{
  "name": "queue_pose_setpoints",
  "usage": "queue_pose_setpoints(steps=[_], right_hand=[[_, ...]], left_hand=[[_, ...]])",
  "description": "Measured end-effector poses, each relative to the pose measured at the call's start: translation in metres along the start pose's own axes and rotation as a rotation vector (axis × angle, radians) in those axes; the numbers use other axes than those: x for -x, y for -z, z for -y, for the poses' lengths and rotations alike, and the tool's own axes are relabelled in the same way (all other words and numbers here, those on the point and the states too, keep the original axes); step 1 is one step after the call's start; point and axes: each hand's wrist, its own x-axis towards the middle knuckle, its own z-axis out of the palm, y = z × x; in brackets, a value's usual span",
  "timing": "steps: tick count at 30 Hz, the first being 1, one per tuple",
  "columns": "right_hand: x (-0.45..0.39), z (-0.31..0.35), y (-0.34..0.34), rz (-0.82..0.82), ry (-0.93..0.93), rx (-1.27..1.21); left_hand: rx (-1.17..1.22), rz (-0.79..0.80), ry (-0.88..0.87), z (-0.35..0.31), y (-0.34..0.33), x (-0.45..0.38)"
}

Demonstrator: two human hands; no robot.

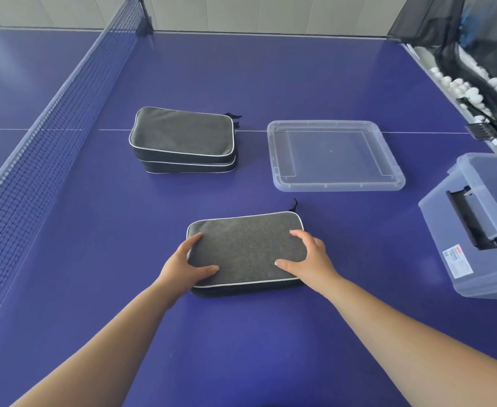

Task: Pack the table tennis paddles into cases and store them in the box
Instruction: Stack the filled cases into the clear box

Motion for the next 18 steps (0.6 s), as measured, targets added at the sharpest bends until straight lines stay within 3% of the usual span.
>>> queue_pose_setpoints(steps=[5,9,18], right_hand=[[0.004,-0.002,0.021,-0.045,-0.003,-0.04],[0.012,-0.004,0.05,-0.162,0.033,-0.088],[0.025,-0.018,0.181,-0.327,0.128,-0.1]], left_hand=[[-0.007,0.053,-0.027,-0.018,-0.011,0.002],[-0.081,0.02,-0.153,-0.059,-0.028,0.009],[-0.193,-0.018,-0.359,-0.168,-0.112,0.024]])
